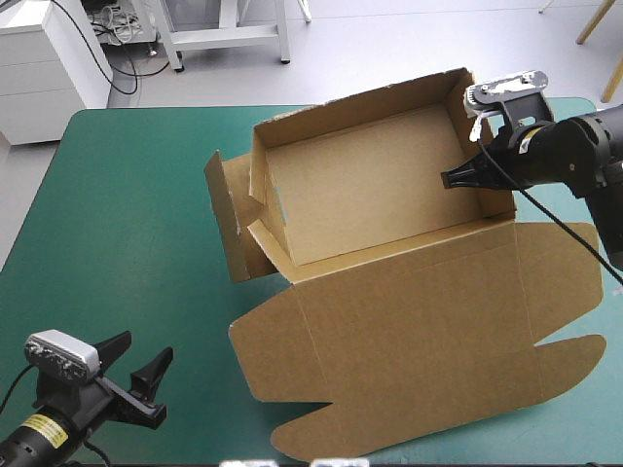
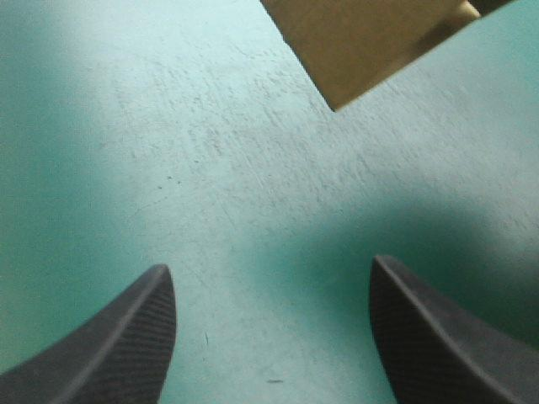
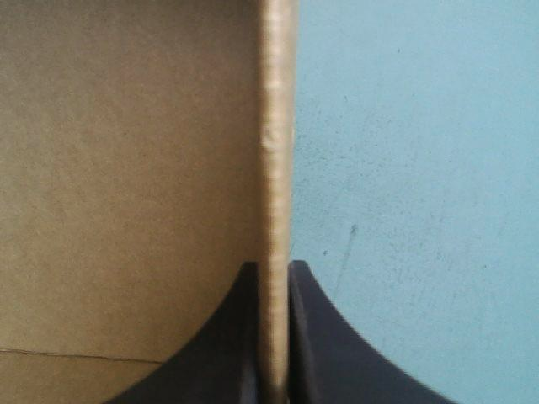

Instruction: Fold the box

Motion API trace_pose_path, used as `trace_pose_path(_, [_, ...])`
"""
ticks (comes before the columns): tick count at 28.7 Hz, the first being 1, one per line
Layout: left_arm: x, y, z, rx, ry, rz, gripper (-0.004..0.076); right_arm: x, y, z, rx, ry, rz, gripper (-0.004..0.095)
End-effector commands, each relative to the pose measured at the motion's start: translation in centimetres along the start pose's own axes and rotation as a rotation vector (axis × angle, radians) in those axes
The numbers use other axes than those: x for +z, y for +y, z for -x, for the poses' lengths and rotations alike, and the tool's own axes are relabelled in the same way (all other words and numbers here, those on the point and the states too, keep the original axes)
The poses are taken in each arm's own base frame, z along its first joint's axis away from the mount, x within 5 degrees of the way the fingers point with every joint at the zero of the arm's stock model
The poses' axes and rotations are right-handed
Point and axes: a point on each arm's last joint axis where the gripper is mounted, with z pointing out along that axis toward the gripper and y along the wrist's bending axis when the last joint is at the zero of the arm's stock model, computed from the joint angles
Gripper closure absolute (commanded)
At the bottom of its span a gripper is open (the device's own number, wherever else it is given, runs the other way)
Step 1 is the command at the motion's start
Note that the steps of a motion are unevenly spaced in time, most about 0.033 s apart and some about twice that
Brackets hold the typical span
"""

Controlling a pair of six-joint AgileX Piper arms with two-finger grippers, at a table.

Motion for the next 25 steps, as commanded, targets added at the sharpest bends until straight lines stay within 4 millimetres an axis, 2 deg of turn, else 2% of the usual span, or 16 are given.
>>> trace_pose_path(1, [0.9,0.7,1.9,-0.09,-0.077,0.075,0.025,-2.4,-0.3,0.6,0.014,-0.124,-0.01,0.093])
trace_pose_path(7, [4.1,1.5,3.0,-0.162,0.055,0.146,0.025,-2.4,-0.3,0.6,-0.009,-0.124,-0.012,0.0929])
trace_pose_path(18, [9.3,2.0,8.1,-0.16,0.3,0.193,0.025,-2.4,-0.3,0.6,-0.009,-0.124,-0.012,0.093])
trace_pose_path(21, [11.2,3.4,10.0,-0.161,0.415,0.219,0.025,-2.4,-0.3,0.6,-0.009,-0.124,-0.012,0.093])
trace_pose_path(25, [12.7,5.7,11.8,-0.214,0.434,0.204,0.025,-2.4,-0.3,0.6,-0.009,-0.124,-0.012,0.093])
